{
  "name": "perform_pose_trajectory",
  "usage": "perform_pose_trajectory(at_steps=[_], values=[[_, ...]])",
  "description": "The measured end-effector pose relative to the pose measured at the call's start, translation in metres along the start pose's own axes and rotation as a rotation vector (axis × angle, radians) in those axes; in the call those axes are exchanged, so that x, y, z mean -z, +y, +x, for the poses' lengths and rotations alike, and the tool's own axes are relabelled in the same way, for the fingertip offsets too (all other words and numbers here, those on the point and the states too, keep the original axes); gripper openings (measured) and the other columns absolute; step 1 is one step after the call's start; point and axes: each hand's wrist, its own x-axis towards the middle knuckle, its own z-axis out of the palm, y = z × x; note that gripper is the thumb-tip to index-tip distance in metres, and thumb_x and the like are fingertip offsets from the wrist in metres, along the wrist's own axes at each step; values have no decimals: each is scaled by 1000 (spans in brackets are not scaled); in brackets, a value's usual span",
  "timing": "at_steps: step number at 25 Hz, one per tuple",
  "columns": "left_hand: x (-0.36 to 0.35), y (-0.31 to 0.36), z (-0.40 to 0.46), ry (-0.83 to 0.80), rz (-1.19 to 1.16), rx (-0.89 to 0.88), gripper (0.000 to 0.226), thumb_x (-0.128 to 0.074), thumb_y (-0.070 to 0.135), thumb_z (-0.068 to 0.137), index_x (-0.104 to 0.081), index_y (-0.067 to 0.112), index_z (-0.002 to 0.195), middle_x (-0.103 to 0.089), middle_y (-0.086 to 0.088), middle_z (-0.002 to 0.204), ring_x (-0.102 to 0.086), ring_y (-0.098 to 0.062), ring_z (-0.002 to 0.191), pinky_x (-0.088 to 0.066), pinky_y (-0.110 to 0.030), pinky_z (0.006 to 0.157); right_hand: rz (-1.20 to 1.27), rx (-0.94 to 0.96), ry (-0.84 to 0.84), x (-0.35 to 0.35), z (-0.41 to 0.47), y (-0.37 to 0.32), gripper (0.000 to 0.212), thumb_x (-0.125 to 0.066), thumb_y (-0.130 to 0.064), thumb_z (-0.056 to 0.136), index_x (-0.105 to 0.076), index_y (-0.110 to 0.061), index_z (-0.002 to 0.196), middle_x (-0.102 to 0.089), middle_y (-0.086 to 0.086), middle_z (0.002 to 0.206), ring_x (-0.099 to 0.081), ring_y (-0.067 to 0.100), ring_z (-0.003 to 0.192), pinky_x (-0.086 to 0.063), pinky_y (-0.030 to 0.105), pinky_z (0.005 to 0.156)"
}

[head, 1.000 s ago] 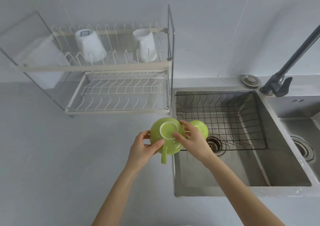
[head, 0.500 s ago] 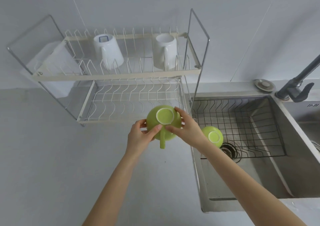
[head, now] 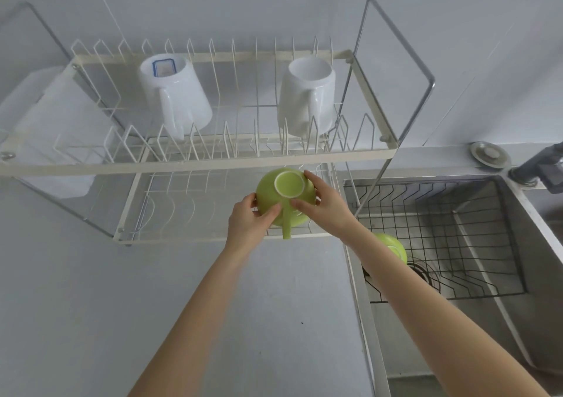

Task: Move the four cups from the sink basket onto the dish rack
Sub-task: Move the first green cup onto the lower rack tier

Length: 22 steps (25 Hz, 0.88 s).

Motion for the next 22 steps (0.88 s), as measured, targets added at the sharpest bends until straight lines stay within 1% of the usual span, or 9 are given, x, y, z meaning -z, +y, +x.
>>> perform_pose_trajectory(at_steps=[2,3,5,8,10,12,14,16,22], values=[[-2,-4,7,-33,59,5,51,-67,24,79,-49,3,122,-58,-17,124,-60,-33,107,-47,-44,98,-15,0,-4,-1,5,4,70,-63,-22,84,-27,-18,144,-44,8,144,-43,25,131,-36,42,111],[-2,-6,10,-42,99,3,51,-66,24,80,-48,3,123,-58,-17,124,-58,-31,110,-46,-39,98,-19,-1,-4,-2,7,6,69,-63,-22,85,-28,-19,144,-45,7,143,-44,25,130,-37,42,110],[-3,-8,12,-58,189,-17,53,-64,26,81,-47,4,126,-56,-15,127,-55,-27,113,-42,-29,88,-23,0,3,-1,8,7,67,-61,-24,85,-29,-20,143,-46,7,142,-45,25,128,-38,42,109],[-4,-6,12,-41,338,-82,55,-64,27,81,-45,6,128,-50,-17,129,-57,-28,109,-37,-24,81,-93,19,25,-2,7,7,65,-58,-28,87,-28,-21,144,-38,7,148,-39,25,134,-34,38,111],[-5,-5,12,-17,401,-141,61,-65,24,80,-39,8,133,-42,-19,131,-56,-29,109,-39,-26,86,-192,42,51,-4,5,6,65,-57,-28,89,-25,-19,145,-28,8,153,-32,26,138,-30,37,111],[-6,-5,14,-42,400,-187,71,-67,21,79,-29,10,139,-35,-18,138,-49,-31,118,-43,-37,97,-225,65,73,-7,2,7,68,-59,-28,87,-24,-18,145,-24,11,154,-31,27,139,-31,35,109],[-6,-7,17,-94,413,-219,78,-68,19,79,-22,11,142,-29,-14,145,-40,-32,127,-40,-47,103,-212,62,92,-9,1,8,70,-62,-27,85,-26,-18,144,-23,12,153,-32,27,137,-32,34,107],[-8,-8,20,-121,419,-244,79,-68,18,78,-22,12,142,-30,-12,145,-39,-32,128,-40,-48,103,-194,48,100,-8,4,7,69,-63,-26,84,-28,-18,143,-23,11,153,-32,27,137,-32,34,108],[-14,-4,34,-65,414,-271,77,-72,20,74,-30,8,137,-36,-16,140,-43,-33,124,-40,-43,104,-125,19,132,-5,15,-1,61,-57,-21,88,-30,-17,142,-27,6,149,-35,23,134,-32,29,107]])
